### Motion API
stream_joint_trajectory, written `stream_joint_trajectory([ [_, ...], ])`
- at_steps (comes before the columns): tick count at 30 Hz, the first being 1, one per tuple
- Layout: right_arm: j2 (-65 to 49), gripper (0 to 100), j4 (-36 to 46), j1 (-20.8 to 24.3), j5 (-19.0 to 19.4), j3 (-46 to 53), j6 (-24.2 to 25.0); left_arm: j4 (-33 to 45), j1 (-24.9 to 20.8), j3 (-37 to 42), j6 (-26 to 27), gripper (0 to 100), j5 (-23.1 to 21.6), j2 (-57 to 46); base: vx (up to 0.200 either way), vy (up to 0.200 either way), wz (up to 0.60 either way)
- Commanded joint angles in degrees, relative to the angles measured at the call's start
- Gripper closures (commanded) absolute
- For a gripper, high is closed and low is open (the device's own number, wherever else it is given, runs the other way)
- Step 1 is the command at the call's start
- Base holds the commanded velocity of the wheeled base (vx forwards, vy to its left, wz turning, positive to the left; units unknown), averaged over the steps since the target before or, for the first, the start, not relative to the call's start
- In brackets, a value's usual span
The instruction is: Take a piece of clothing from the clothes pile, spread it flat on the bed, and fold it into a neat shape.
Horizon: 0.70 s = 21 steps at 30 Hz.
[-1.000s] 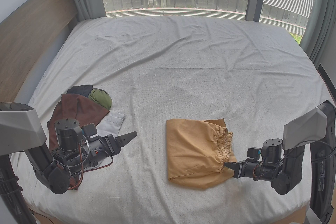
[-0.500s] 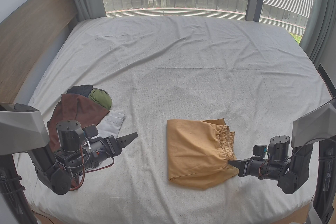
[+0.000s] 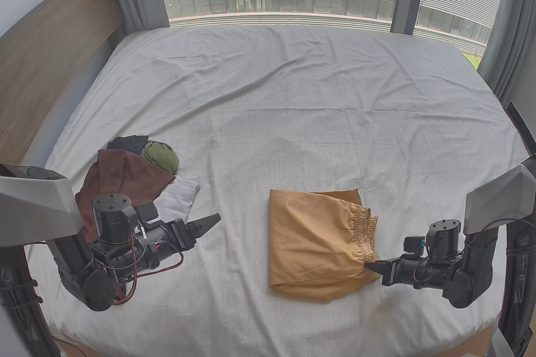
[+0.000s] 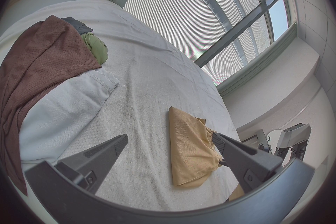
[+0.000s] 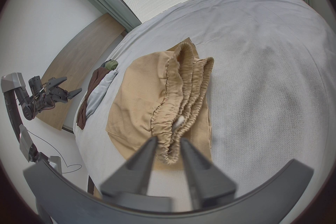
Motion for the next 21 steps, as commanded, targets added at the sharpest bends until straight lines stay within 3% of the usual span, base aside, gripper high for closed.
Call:
stream_joint_trajectory([
  [1,0.2,0,-0.3,-0.6,0.0,-0.3,-0.1,0.0,0.0,0.0,0.0,0,0.0,0.2,0.000,0.000,0.00],
  [7,0.3,0,0.4,-3.2,0.1,-1.5,-0.1,-0.3,-0.1,0.0,0.0,0,0.2,0.0,0.000,0.000,0.00],
  [14,4.4,0,0.4,-3.2,0.1,-4.9,0.1,-0.4,-0.2,0.0,0.0,0,0.3,-0.3,0.000,0.000,0.00],
  [21,7.0,0,3.2,-1.8,1.0,-9.3,7.3,-1.9,-0.1,0.4,-0.1,0,0.4,-0.3,0.000,0.000,0.00],
])
